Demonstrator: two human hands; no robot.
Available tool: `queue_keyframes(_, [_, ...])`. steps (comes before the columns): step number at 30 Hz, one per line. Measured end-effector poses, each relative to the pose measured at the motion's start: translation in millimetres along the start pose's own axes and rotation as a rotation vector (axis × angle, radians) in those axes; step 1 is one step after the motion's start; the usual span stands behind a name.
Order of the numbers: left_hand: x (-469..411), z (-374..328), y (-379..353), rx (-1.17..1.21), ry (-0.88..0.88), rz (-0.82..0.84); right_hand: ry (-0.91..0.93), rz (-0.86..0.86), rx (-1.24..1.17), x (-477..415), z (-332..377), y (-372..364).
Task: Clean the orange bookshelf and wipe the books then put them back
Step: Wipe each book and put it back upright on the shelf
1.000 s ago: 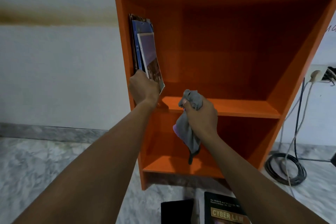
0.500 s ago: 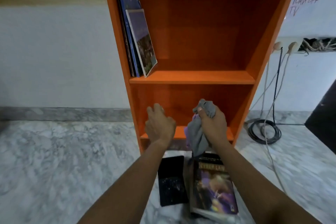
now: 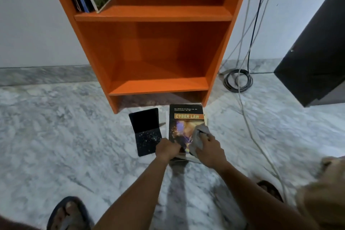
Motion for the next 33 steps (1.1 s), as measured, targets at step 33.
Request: queue_keyframes(33, [121.0,-88.0,68.4,0.641,-0.389,0.832,-0.053,-0.384,-0.614,-19.4,38.4,119.2])
Point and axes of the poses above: each hand's wrist, its own x-axis away from the middle knuckle, its own y-axis out of the back of the hand, z = x × y, the point moved 8 cm from there along -x, towards the middle knuckle, and after that the axes turned 2 degrees about -z, right-handed, at the moved point
